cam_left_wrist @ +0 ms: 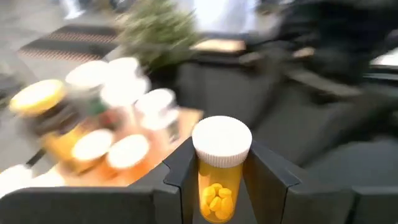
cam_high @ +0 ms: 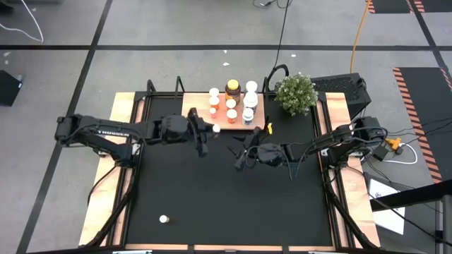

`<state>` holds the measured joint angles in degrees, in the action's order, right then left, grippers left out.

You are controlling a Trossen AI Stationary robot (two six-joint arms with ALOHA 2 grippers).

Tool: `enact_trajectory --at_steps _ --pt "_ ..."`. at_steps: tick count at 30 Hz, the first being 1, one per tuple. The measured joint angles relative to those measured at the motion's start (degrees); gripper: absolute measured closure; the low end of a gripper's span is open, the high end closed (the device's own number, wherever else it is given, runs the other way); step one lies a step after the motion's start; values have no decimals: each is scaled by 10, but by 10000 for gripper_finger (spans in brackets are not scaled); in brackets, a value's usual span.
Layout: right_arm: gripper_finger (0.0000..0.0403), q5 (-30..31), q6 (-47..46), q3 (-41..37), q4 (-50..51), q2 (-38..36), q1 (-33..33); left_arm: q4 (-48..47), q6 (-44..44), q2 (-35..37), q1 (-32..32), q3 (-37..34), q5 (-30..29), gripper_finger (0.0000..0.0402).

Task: Pick and place medicine bottles onto shelf by color
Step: Put the orange pill bottle on the shelf aligned with the other orange pill bottles

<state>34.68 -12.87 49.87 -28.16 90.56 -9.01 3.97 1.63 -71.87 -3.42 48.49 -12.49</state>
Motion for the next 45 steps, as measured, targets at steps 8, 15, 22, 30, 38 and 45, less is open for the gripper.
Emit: enact_trajectory --at_steps 8,15,22,30,38,45 --pt "185 45 -1 0 -1 -4 -29 28 4 -15 -89 -34 -12 288" --pt "186 45 -2 0 34 -21 -48 221 17 -19 -122 -145 -12 289" --pt "186 43 6 1 97 -55 -55 305 12 -30 -121 -194 -11 289" --pt "186 43 46 0 174 -113 -53 353 -4 -102 -100 -181 -16 289" --pt "186 42 46 -41 198 -185 -54 392 2 -169 -103 -169 -64 289" --pt "186 43 7 -97 197 -248 -54 401 36 -207 -124 -169 -71 289"
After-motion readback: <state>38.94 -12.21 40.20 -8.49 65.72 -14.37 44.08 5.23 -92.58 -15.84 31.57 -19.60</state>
